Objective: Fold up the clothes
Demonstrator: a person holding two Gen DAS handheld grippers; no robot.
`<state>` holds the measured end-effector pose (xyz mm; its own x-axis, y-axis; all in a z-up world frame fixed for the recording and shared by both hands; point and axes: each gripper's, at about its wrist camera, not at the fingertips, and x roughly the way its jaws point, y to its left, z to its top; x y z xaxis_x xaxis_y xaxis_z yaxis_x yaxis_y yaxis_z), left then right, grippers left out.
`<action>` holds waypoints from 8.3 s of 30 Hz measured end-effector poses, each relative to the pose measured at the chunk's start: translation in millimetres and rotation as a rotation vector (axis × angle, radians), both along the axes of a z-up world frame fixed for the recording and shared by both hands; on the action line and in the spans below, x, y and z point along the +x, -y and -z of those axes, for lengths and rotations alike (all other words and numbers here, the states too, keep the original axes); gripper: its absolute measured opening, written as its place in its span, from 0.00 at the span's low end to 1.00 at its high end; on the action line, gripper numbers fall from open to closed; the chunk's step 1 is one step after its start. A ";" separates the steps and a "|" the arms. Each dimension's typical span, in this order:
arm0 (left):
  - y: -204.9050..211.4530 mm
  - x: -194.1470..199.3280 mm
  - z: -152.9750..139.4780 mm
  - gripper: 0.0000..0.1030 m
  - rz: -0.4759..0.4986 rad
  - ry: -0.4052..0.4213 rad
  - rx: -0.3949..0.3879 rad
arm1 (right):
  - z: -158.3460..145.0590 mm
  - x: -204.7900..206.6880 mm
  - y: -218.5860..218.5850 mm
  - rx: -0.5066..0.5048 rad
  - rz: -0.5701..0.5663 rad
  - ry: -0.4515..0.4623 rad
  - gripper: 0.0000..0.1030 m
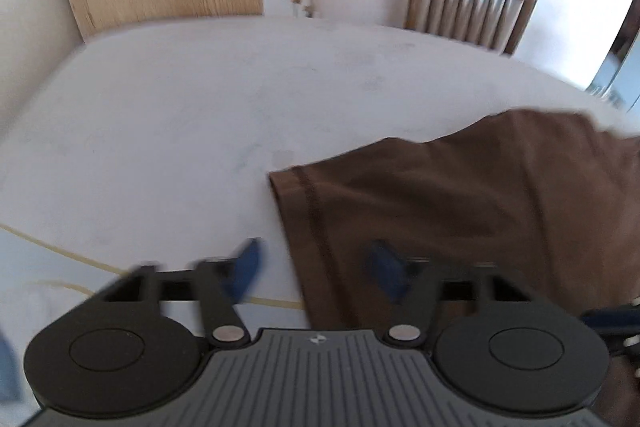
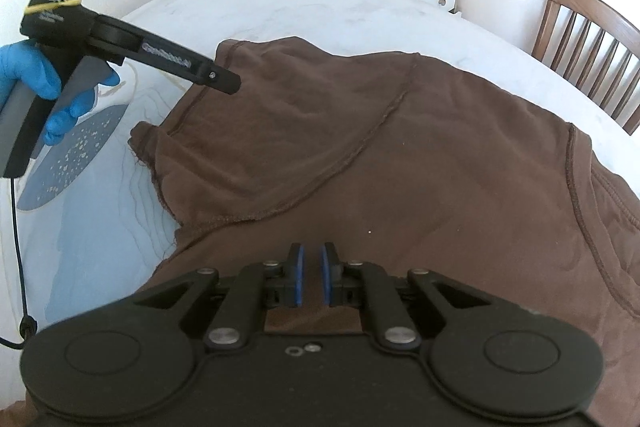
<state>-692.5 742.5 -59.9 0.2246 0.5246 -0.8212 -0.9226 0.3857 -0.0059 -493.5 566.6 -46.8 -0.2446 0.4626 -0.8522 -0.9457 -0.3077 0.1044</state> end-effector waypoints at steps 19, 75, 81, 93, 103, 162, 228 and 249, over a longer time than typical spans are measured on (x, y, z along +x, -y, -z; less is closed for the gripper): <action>30.7 70.3 -49.9 0.04 0.290 0.286 -0.031 | 0.6 6.2 12.2 0.021 0.011 -0.028 1.00; 201.3 68.5 14.3 0.80 0.689 0.167 0.061 | -20.6 136.9 28.0 -0.071 0.531 0.054 1.00; 200.6 51.2 -8.2 0.80 0.730 0.249 0.029 | -43.1 132.3 46.7 -0.060 0.520 0.036 1.00; 114.3 91.2 -32.5 0.80 0.736 0.324 -0.050 | -43.7 13.4 95.0 -0.013 0.078 0.119 1.00; 82.2 128.5 3.7 0.80 0.680 0.324 -0.160 | -25.5 -3.8 88.3 -0.029 0.108 0.227 1.00; 237.3 468.4 9.3 0.44 1.290 0.061 0.029 | -23.4 444.1 237.5 -0.170 1.045 -0.048 1.00; 207.2 351.0 19.5 0.45 1.250 -0.058 -0.003 | -27.2 220.4 131.6 -0.150 0.404 0.074 1.00; 239.6 450.6 7.6 0.71 1.099 -0.141 0.168 | -29.6 259.9 222.1 -0.121 0.483 0.068 1.00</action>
<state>-241.9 502.9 -67.5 0.5446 0.2046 -0.8134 -0.0682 0.9774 0.2002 -233.6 344.5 -17.2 0.0310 0.4061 -0.9133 -0.9832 0.1770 0.0453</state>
